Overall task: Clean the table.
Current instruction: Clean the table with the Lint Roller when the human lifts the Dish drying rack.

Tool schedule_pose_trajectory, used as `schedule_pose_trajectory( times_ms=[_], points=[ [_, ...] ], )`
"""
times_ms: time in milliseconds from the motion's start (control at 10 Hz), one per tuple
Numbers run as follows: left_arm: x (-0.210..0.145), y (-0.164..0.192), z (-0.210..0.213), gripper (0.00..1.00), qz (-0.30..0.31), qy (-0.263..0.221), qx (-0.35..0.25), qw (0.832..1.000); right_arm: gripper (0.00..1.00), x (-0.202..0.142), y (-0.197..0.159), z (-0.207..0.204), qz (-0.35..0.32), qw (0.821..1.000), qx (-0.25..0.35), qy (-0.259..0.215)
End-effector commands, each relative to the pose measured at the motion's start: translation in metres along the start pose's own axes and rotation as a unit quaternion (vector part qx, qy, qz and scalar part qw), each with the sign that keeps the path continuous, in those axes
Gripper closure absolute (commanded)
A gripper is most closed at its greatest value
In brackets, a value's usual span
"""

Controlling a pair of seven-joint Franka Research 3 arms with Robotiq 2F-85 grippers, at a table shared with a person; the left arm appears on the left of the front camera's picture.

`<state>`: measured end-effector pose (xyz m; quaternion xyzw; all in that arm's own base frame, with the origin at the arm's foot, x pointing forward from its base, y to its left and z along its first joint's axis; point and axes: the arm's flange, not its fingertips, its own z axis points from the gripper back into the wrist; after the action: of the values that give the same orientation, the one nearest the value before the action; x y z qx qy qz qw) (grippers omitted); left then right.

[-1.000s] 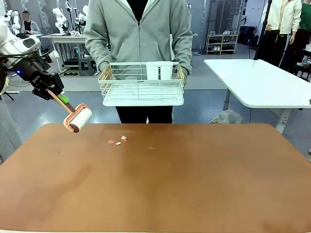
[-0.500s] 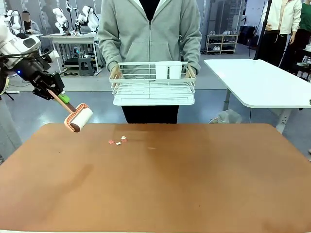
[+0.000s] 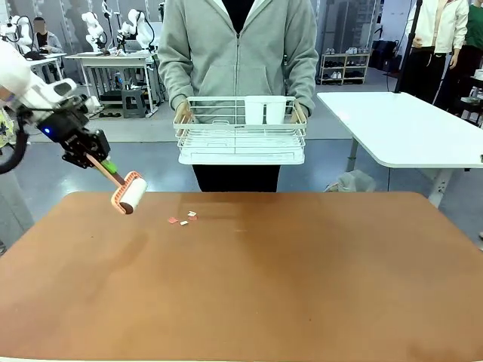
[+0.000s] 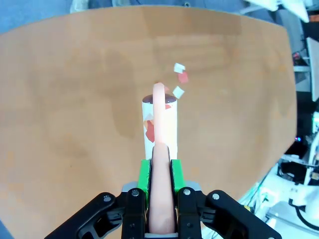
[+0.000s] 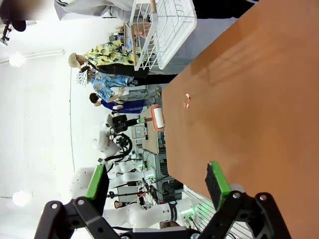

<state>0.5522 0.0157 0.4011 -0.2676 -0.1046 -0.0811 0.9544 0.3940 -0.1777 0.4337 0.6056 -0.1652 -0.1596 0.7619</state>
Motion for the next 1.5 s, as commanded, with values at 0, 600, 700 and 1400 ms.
schedule_pose_trajectory(
  times_ms=[0, 600, 700, 1400],
  points=[
    [0.001, -0.001, -0.027, 0.79, 0.019, -0.012, 0.005, 1.0, 0.0, -0.004, 0.003, 0.0, 0.0, 1.0, 0.004, -0.003],
    [0.015, 0.012, -0.077, 0.79, 0.062, -0.026, 0.01, 0.998, 0.0, -0.004, 0.003, 0.0, 0.0, 1.0, 0.004, -0.003],
    [0.019, 0.012, -0.082, 0.79, 0.065, -0.031, 0.014, 0.997, 0.0, -0.004, 0.003, 0.0, 0.0, 1.0, 0.004, -0.003],
    [0.033, -0.007, -0.113, 0.79, 0.085, -0.008, 0.02, 0.996, 0.0, -0.004, 0.003, 0.0, 0.0, 1.0, 0.004, -0.003]
  ],
)
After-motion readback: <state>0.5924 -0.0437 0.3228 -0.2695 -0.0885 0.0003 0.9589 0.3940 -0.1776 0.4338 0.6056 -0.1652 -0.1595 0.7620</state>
